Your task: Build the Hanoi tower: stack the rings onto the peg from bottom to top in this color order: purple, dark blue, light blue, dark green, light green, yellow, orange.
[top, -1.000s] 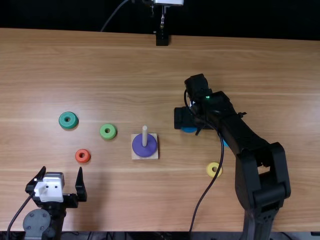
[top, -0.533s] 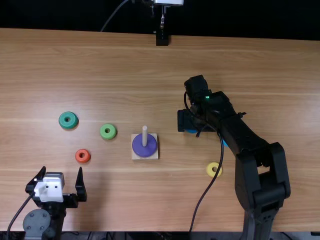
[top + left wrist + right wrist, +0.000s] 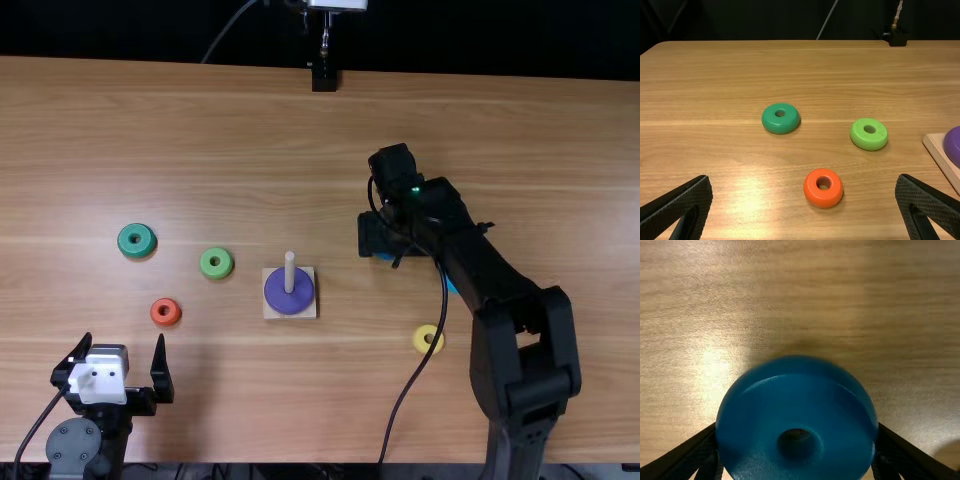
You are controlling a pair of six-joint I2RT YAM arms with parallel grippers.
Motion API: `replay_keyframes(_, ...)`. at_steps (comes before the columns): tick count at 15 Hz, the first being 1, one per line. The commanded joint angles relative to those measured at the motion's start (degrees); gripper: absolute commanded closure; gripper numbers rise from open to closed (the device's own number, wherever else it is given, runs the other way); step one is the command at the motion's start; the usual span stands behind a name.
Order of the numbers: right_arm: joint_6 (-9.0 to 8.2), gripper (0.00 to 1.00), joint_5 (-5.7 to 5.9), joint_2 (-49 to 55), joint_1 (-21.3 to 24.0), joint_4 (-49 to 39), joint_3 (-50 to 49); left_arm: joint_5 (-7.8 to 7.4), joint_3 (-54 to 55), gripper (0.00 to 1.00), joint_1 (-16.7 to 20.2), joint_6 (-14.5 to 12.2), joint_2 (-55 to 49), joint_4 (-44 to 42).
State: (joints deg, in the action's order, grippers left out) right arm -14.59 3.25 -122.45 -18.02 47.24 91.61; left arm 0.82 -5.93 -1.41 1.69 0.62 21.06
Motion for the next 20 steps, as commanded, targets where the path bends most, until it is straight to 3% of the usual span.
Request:
replay_keyframes(1,0.77,0.95,1.18,5.73,-0.96,1.86,1.64,-0.82,5.93,0.0,-0.08,-0.22,-0.62,4.57)
replay_keyframes(4,5.2,0.94,1.08,9.25,-5.01,14.2,6.56,-0.82,5.93,0.0,-0.08,-0.22,-0.62,4.57)
replay_keyframes(7,5.73,0.92,0.66,10.22,-8.61,28.12,14.47,-0.82,5.93,0.0,-0.08,-0.22,-0.62,4.57)
replay_keyframes(9,5.62,0.91,0.55,11.36,-11.69,32.76,18.16,-0.82,5.93,0.0,-0.08,-0.22,-0.62,4.57)
replay_keyframes(20,4.89,0.92,0.45,11.27,-21.97,37.72,34.86,-0.82,5.93,0.0,-0.08,-0.22,-0.62,4.57)
